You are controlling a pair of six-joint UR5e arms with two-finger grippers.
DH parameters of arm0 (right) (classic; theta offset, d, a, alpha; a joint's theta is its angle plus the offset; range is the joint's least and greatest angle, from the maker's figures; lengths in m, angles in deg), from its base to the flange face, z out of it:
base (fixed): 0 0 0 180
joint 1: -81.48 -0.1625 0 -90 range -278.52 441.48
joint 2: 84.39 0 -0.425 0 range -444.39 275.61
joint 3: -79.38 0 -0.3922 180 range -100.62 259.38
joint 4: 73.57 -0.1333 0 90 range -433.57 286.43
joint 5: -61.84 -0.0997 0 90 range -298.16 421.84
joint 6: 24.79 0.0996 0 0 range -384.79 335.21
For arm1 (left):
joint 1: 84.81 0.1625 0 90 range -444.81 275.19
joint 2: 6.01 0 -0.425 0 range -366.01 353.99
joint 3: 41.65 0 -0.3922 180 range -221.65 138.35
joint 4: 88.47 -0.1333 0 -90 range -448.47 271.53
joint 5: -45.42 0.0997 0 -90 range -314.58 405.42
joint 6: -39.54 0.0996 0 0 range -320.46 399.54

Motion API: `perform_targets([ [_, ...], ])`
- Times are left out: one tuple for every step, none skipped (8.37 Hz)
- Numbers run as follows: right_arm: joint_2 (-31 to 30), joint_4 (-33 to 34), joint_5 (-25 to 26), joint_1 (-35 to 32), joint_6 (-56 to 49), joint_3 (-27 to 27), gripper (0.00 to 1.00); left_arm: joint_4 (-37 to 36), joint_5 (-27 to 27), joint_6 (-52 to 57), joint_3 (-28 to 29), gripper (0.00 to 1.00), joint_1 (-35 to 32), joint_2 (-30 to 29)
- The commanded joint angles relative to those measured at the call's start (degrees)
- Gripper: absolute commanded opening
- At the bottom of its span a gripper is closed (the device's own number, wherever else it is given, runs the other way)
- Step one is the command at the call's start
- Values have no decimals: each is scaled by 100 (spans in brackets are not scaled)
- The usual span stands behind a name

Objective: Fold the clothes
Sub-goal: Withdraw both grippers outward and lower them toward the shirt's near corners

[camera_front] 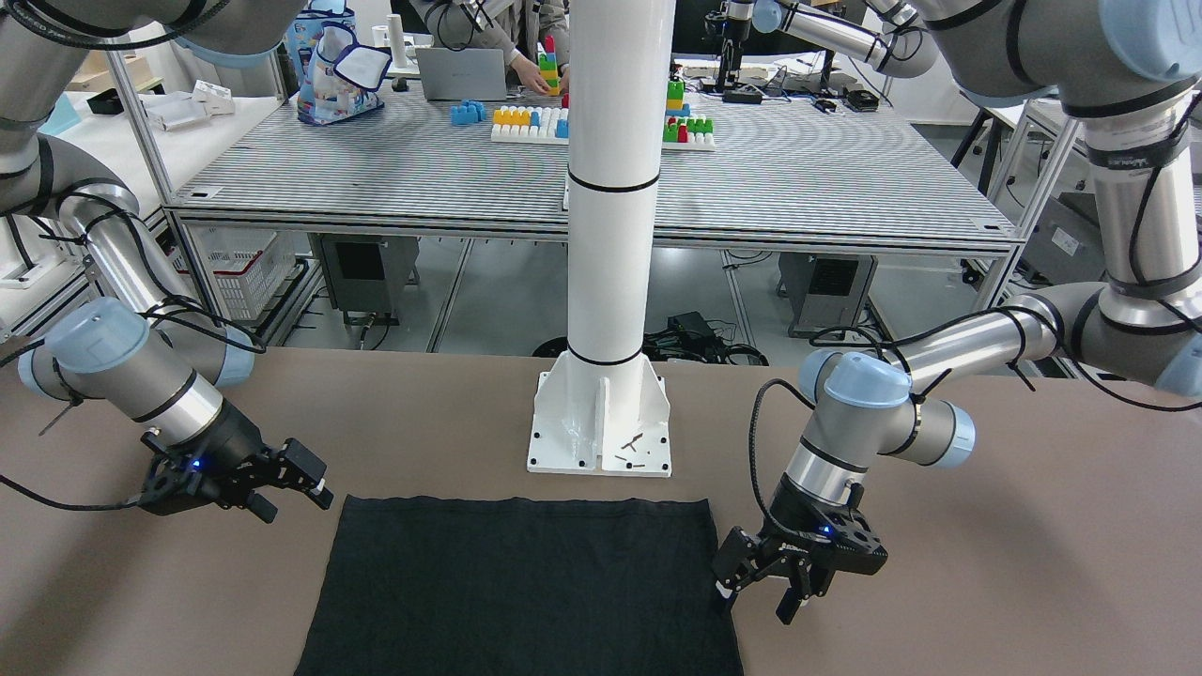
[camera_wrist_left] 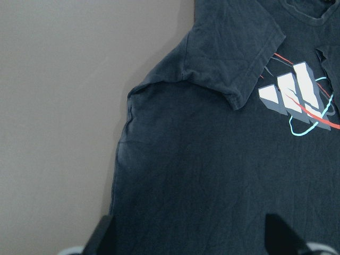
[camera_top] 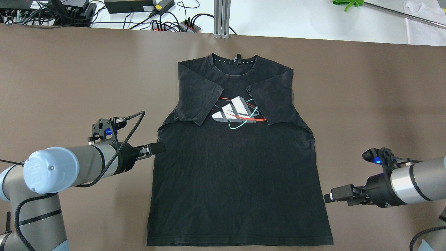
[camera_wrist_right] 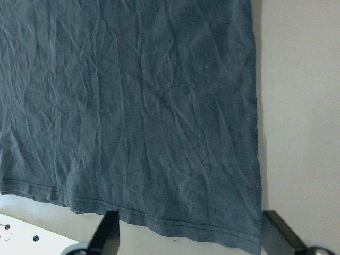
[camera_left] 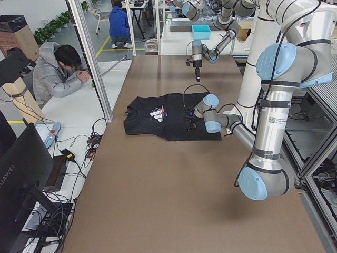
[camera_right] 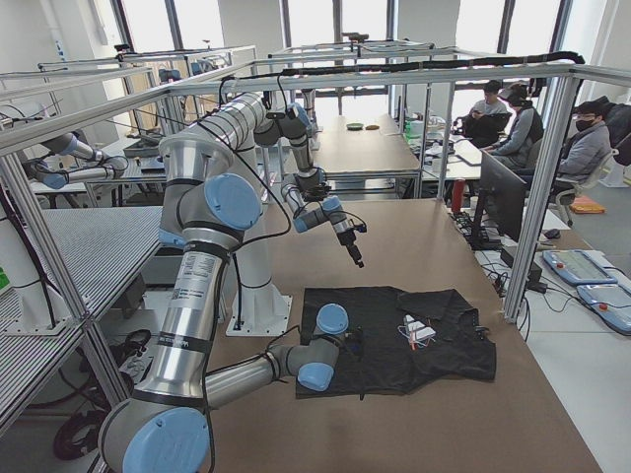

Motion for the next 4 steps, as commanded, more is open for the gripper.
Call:
perform_targets([
  [-93, -980, 332, 567, 52, -660, 94, -28, 92, -21, -257, 100, 122, 242],
  [-76, -1822, 341, 576, 61, -1282, 94, -37, 92, 5, -248, 100, 131, 233],
  [-41, -2013, 341, 584, 69, -1497, 94, -28, 92, 14, -274, 100, 131, 233],
  [-14, -2024, 341, 654, 200, -1491, 94, -28, 100, 14, -274, 100, 131, 224],
])
